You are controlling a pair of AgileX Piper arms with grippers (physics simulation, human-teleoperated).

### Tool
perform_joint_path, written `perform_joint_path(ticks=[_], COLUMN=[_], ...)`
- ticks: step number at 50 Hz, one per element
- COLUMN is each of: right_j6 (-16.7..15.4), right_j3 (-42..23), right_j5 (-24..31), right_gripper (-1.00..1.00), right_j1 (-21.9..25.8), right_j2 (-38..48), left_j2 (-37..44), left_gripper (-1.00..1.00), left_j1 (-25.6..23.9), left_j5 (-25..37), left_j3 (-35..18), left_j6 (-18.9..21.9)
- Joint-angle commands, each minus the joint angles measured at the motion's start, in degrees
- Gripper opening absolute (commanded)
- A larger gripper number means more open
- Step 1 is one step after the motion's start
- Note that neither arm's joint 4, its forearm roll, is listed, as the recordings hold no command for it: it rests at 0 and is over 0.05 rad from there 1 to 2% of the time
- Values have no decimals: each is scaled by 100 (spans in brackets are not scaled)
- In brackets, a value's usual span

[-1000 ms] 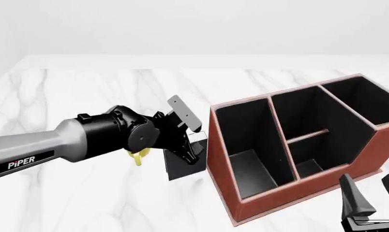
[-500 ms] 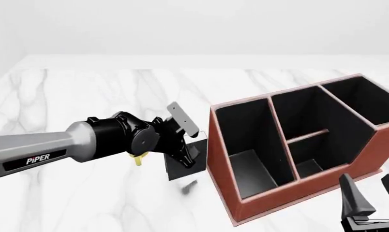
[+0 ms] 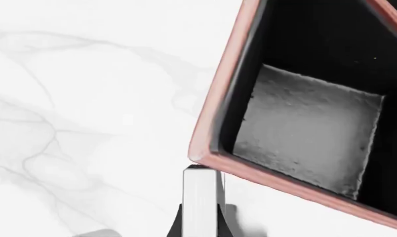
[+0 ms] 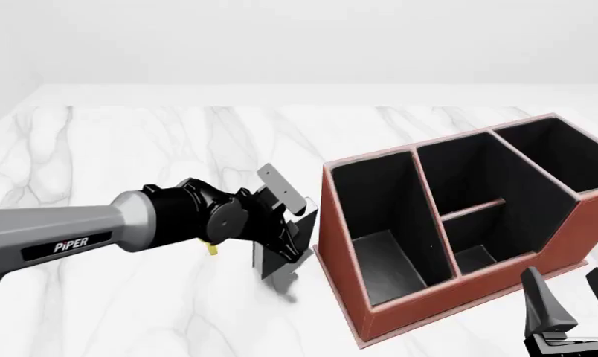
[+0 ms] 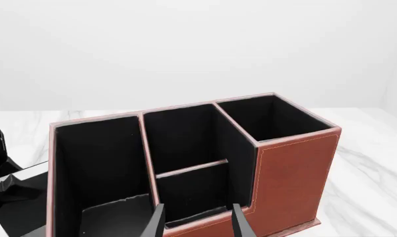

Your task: Pick up the book and place it in the back compartment of the caddy.

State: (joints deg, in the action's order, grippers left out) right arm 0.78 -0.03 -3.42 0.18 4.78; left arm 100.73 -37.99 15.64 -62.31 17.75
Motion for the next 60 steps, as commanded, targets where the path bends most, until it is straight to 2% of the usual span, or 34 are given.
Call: perform_joint_path(ticks=[1,10,12,13,24,40,43,45,47,49,54,60], right_j6=[0,-12,-14,-16,-29,-31,-29,-29,-27,-26,-15,-9], right_j3=[0,0,0,0,0,0,0,0,0,0,0,0], right_j5=[-7,1,-2,-10,34,53,83,51,43,37,0,-9], right_gripper=[100,100,100,100,100,100,100,100,100,100,100,100], right_j1=[-2,2,5,5,8,0,-5,-4,-3,-3,2,5], right_j2=[2,-10,-8,0,-52,-69,-96,-64,-56,-49,-9,0], left_j2=[-101,-178,-194,-188,-616,-1179,-1196,-1202,-1166,-1158,-1045,-873], left_gripper=[-100,-100,-100,-100,-100,-100,-100,-100,-100,-100,-100,-100], left_j1=[-32,-37,-15,132,189,375,399,390,372,368,256,5], left_j5=[2,34,50,50,864,2176,2531,2584,2887,2925,3361,3583], left_j3=[108,135,123,69,-560,-2121,-2628,-2739,-3320,-3404,-4211,-4734], left_j6=[-81,-135,-111,46,194,719,911,968,1088,1097,1173,1184])
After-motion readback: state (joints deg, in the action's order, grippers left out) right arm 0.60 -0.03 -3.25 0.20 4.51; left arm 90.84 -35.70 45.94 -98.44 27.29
